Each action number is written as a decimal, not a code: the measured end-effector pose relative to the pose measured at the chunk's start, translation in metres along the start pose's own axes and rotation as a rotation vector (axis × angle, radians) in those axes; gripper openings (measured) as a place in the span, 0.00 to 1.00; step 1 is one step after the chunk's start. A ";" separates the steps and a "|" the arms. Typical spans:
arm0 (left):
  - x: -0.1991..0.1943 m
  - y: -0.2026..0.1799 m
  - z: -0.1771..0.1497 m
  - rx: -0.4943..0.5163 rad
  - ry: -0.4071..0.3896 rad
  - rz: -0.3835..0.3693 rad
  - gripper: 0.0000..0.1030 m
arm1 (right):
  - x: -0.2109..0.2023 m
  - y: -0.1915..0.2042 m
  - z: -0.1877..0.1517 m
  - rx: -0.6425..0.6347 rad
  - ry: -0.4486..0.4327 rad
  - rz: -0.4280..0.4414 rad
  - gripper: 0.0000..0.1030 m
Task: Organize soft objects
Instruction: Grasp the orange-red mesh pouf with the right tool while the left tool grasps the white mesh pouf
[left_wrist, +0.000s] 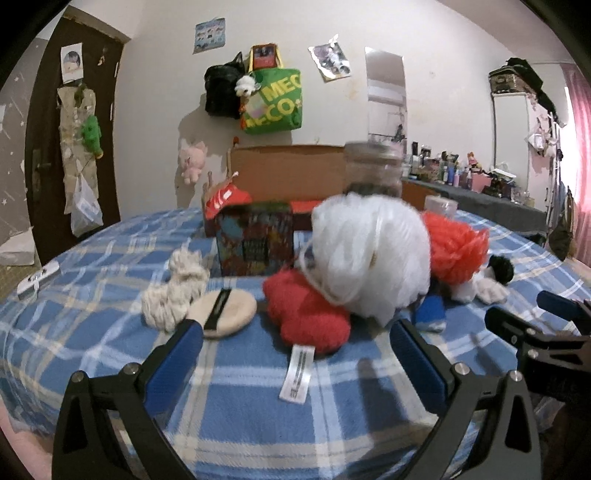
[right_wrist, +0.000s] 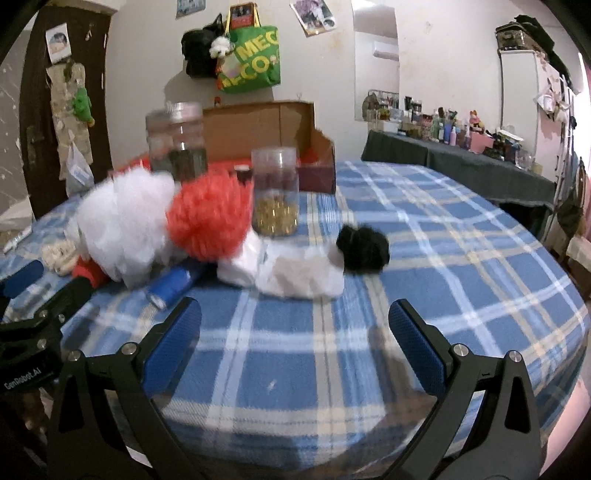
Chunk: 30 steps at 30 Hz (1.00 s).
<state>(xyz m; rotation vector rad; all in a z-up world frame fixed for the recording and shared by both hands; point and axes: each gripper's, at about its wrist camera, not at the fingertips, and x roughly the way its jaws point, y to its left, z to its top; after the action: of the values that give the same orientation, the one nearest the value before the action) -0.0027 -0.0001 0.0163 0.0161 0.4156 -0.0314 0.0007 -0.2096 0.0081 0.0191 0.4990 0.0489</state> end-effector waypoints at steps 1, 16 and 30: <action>-0.002 0.000 0.003 0.003 -0.005 -0.007 1.00 | -0.001 -0.001 0.004 0.000 -0.007 0.002 1.00; -0.002 -0.003 0.052 0.035 -0.020 -0.164 1.00 | 0.008 -0.015 0.063 -0.018 -0.004 0.227 1.00; 0.052 -0.009 0.067 0.039 0.163 -0.356 0.64 | 0.072 -0.010 0.072 -0.001 0.270 0.572 0.52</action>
<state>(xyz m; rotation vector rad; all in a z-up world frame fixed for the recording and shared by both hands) 0.0716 -0.0122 0.0568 -0.0170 0.5767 -0.3913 0.0988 -0.2162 0.0371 0.1560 0.7512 0.6178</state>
